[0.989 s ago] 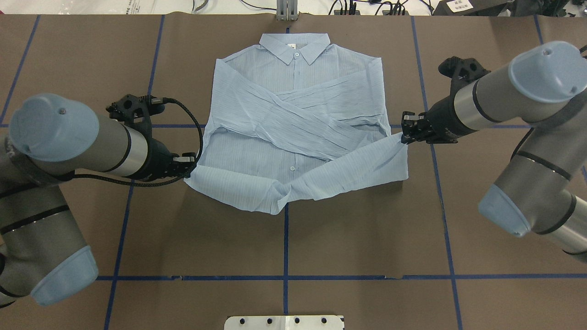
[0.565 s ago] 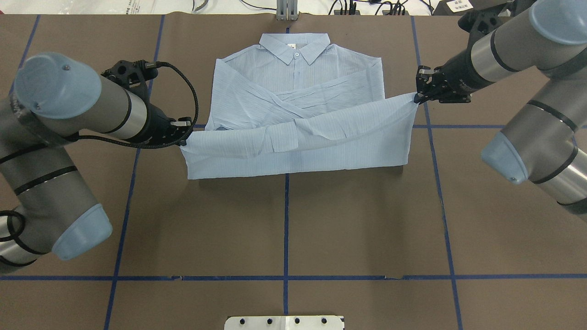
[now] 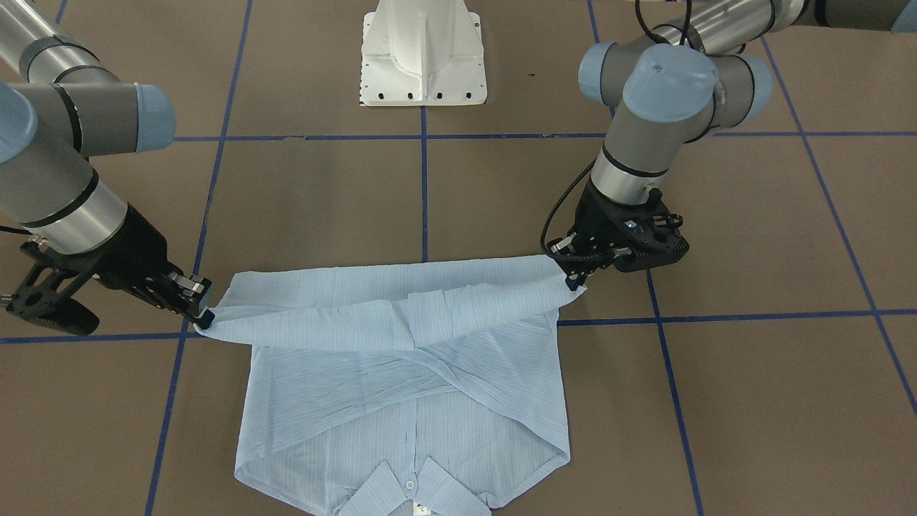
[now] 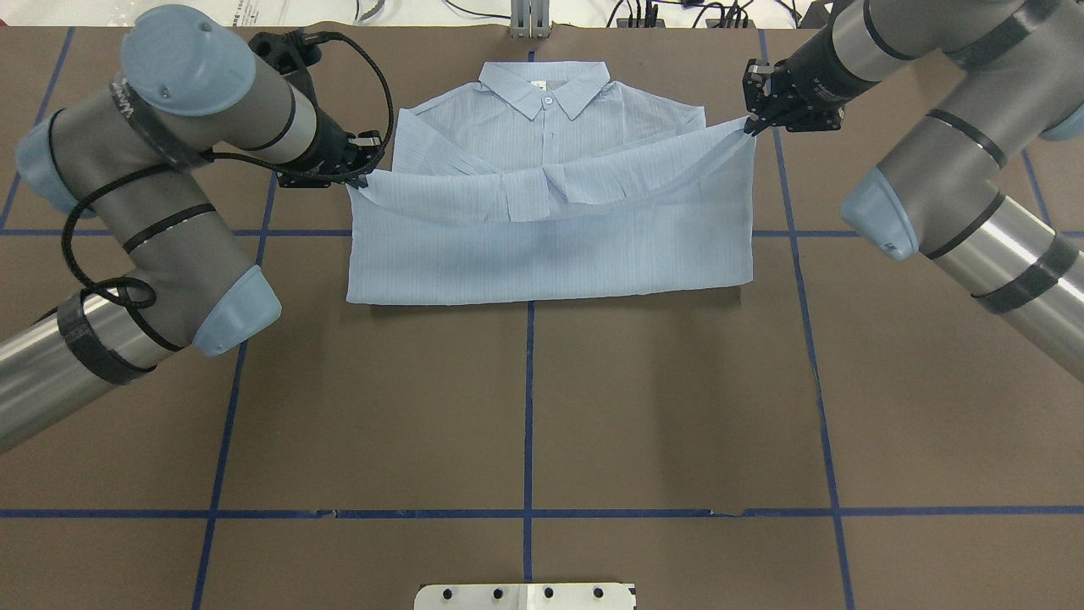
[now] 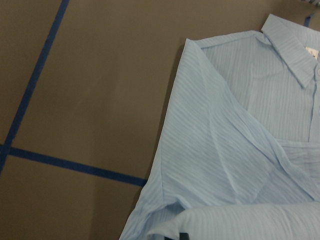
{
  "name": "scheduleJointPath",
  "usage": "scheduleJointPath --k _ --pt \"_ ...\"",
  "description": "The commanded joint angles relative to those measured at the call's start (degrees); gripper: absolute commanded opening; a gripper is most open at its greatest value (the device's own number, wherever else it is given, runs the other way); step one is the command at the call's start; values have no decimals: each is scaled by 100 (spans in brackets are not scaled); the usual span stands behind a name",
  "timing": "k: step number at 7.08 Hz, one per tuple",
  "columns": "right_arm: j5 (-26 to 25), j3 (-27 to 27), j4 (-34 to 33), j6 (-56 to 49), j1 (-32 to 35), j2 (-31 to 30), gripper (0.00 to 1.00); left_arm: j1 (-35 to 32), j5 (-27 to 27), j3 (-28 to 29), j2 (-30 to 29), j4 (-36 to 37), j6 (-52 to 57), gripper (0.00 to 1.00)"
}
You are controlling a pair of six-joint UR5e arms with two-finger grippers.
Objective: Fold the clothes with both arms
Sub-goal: 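Lift the hem with both grippers and fold it toward the collar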
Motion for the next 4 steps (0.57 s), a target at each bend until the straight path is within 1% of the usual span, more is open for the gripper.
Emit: scheduleJointPath --k 1,2,3,4 --pt "-10 -715 8 -227 36 460 0 -351 -7 664 -293 -286 156 0" --pt "-10 -883 8 -333 71 531 0 -413 2 1145 -590 -469 147 0" --pt "-18 -1120 17 -369 106 688 0 -414 2 1568 -724 -854 112 0" --pt "-44 -1444 182 -378 106 846 0 -405 2 1981 -803 -1284 103 0"
